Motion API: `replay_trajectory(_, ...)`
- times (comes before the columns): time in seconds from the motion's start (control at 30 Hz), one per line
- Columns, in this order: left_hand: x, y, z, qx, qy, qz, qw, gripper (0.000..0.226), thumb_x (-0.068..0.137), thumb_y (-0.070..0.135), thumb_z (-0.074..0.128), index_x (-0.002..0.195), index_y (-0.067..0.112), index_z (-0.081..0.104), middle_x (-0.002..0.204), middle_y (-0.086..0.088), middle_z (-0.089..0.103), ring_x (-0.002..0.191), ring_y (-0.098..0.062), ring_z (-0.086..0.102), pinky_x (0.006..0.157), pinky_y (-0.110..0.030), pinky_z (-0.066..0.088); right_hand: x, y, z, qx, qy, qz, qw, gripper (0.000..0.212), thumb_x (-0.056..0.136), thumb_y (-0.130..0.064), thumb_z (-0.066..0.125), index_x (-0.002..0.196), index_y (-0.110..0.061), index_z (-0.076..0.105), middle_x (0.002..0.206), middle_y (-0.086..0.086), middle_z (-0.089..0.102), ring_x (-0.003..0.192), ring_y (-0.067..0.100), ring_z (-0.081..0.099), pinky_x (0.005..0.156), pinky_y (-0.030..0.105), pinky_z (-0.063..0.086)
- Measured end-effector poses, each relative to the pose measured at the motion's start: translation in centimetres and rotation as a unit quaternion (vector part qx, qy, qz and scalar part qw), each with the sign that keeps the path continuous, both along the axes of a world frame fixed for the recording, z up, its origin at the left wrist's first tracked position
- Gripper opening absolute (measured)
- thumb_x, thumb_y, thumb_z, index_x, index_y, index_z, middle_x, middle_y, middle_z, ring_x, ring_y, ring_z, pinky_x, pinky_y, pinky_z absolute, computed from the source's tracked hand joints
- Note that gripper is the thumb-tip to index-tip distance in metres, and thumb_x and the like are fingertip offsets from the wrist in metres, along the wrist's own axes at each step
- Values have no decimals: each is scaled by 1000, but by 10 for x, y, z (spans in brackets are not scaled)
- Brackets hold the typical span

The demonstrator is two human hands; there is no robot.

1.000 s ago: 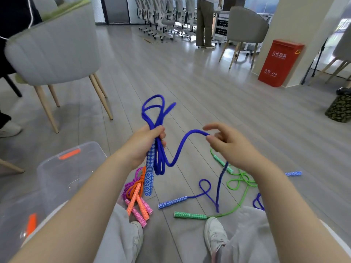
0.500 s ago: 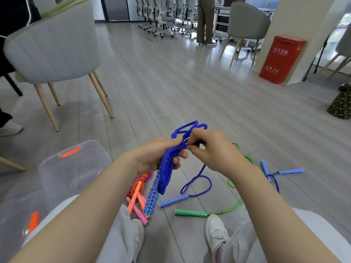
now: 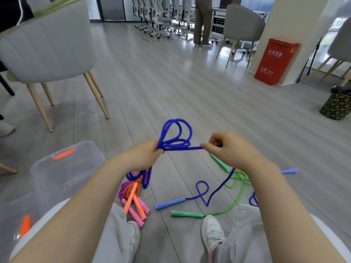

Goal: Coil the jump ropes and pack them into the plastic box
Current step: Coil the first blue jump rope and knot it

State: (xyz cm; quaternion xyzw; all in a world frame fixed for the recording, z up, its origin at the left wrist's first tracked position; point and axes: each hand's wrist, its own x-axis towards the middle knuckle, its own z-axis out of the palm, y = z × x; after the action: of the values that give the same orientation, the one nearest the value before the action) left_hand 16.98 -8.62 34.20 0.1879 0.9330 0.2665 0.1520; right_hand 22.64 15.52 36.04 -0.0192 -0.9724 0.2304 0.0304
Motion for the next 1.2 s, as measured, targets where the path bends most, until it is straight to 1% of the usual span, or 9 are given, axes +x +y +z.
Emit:
replay_trajectory(0.17, -23, -22, -2, 33, 131, 173, 976, 20, 100, 26, 39, 102, 10, 50, 82, -12, 56, 77, -33, 56, 69, -38, 44, -1, 15, 9, -83, 23, -21, 996, 21, 93, -37, 56, 81, -21, 63, 63, -5, 51, 61, 15, 46, 57, 29, 37)
replay_trajectory(0.33, -20, -12, 1, 313, -27, 241, 918, 9, 97, 22, 47, 100, 18, 55, 80, -3, 54, 76, -19, 53, 75, -36, 47, -7, -5, 9, -205, 81, -55, 974, 21, 97, -21, 47, 84, -25, 63, 58, -6, 43, 53, 13, 39, 54, 29, 32)
replay_trajectory(0.5, 4, 11, 11, 404, -101, 169, 894, 11, 98, 24, 50, 97, 13, 53, 74, -3, 51, 62, -10, 50, 62, -19, 47, -2, -50, 2, -363, 82, -54, 927, 4, 99, -21, 48, 99, -17, 50, 64, -4, 64, 59, 14, 50, 61, 33, 46)
replay_trajectory(0.63, 16, 19, 10, 374, -103, 63, 920, 30, 91, 39, 61, 102, 12, 55, 79, -4, 56, 72, -12, 55, 75, -31, 50, 3, -62, 4, -417, 59, -32, 906, 6, 98, -21, 54, 96, -15, 53, 74, 2, 71, 66, 15, 63, 70, 32, 58)
replay_trajectory(0.77, 18, 23, 6, 342, -115, 9, 933, 33, 86, 28, 70, 113, 22, 53, 74, 6, 52, 72, -8, 55, 76, -30, 49, 5, -60, 6, -376, 74, -33, 923, 10, 93, -28, 61, 93, -19, 63, 88, 3, 69, 81, 17, 67, 77, 36, 59)
replay_trajectory(0.9, 19, 28, -1, 299, -75, 10, 951, 28, 85, 31, 70, 109, 26, 56, 76, 14, 60, 72, -3, 60, 71, -26, 48, 8, -60, 6, -353, 93, -34, 930, 7, 89, -30, 65, 90, -24, 68, 89, 2, 66, 78, 16, 55, 72, 33, 49)
replay_trajectory(1.03, 20, 30, -7, 288, -51, 2, 956, 23, 91, 39, 60, 112, 32, 57, 93, 6, 68, 85, -12, 64, 81, -36, 54, 7, -65, 4, -352, 85, -12, 932, 9, 86, -29, 67, 86, -20, 69, 86, 6, 66, 83, 28, 57, 75, 43, 52)
replay_trajectory(1.13, 21, 31, -6, 311, -50, 10, 949, 11, 96, 38, 52, 105, 41, 58, 75, 14, 62, 70, -3, 55, 70, -28, 49, 5, -65, 3, -363, 82, -23, 928, 11, 86, -30, 68, 89, -19, 67, 91, 7, 68, 87, 25, 62, 78, 39, 53)
replay_trajectory(1.2, 20, 30, -4, 317, -52, 19, 947, 11, 97, 37, 50, 105, 40, 59, 79, 10, 62, 75, -6, 56, 72, -27, 51, 3, -64, 1, -378, 73, -21, 923, 15, 87, -28, 66, 99, -20, 62, 98, 6, 67, 90, 22, 62, 80, 34, 53)
